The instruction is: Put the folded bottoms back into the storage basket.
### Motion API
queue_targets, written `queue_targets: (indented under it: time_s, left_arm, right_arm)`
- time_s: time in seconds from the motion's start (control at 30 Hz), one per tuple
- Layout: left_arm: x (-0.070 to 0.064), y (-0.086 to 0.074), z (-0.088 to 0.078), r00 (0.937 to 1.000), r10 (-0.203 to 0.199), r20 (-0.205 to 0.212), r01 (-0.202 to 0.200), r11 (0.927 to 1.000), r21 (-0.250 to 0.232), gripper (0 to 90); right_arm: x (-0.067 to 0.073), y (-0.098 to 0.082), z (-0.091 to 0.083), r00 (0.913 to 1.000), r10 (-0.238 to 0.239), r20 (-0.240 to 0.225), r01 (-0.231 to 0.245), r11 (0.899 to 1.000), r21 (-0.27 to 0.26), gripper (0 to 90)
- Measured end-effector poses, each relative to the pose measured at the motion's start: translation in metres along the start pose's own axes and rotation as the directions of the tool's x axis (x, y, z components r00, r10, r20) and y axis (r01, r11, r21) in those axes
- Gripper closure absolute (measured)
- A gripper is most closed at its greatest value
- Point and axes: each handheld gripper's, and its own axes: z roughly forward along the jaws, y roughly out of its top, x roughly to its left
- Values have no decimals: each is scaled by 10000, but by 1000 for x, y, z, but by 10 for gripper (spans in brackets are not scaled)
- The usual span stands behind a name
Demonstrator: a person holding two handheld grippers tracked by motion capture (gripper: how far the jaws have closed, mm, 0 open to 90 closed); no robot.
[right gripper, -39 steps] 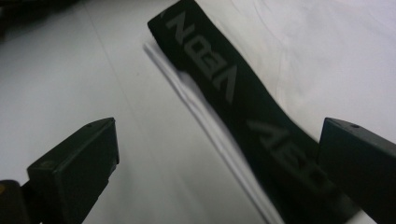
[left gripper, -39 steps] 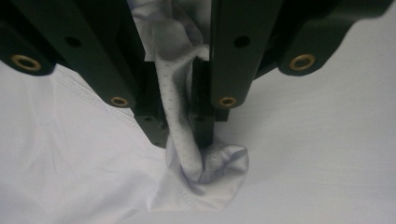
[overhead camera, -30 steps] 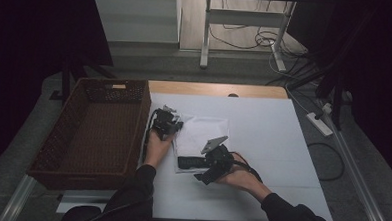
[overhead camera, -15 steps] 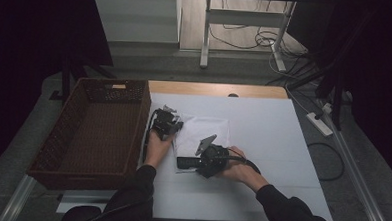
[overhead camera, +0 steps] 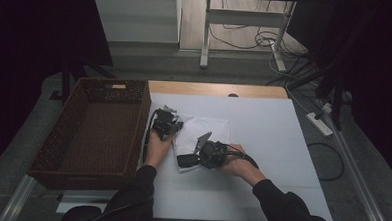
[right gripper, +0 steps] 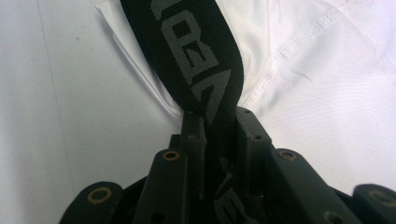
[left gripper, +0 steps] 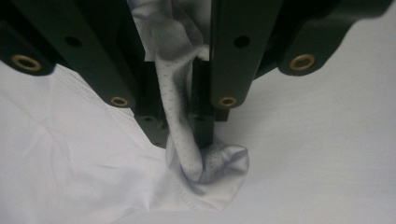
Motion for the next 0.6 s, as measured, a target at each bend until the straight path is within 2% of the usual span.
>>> queue_targets:
  time_s: [0.1, 0.13, 0.17, 0.4, 0.43, 0.47, 0.5, 0.53, 0.57, 0.6]
  left_arm:
    - [0, 0, 0, 10000, -20, 25, 20, 10000, 5, 788]
    - [0, 0, 0, 10000, -20, 25, 20, 10000, 5, 788]
    - [0, 0, 0, 10000, -9, 15, 9, 10000, 2, 789]
    - [-1, 0, 0, 10000, 12, -48, -12, 10000, 12, 795]
    - [-3, 1, 0, 9995, 209, -226, -209, 9998, 37, 800]
    - [-3, 1, 0, 9995, 209, -226, -209, 9998, 37, 804]
    - [-4, 2, 0, 9995, 203, -262, -201, 9998, 73, 809]
    - [-4, 2, 0, 9995, 203, -262, -201, 9998, 73, 811]
    - [-2, 2, -1, 9999, -50, -135, 52, 9999, 87, 814]
    - [-2, 2, -1, 9999, -50, -135, 52, 9999, 87, 816]
  right_arm:
    - [-7, -3, -1, 9987, 207, -456, -218, 9995, -232, 764]
    - [-7, -3, -1, 9987, 207, -456, -218, 9995, -232, 764]
    - [-12, -5, -1, 9972, 216, -722, -245, 9990, -382, 765]
    - [-17, -8, -2, 9924, 562, -1098, -634, 9960, -634, 771]
    - [-20, -9, -2, 9888, 775, -1276, -871, 9936, -714, 773]
    - [-20, -9, -2, 9888, 775, -1276, -871, 9936, -714, 773]
    - [-23, -9, -3, 9845, 951, -1474, -1058, 9921, -667, 774]
    - [-23, -9, -3, 9845, 951, -1474, -1058, 9921, -667, 774]
    - [-24, -9, -4, 9819, 1076, -1561, -1192, 9906, -667, 775]
    - [-24, -9, -4, 9819, 1076, -1561, -1192, 9906, -667, 775]
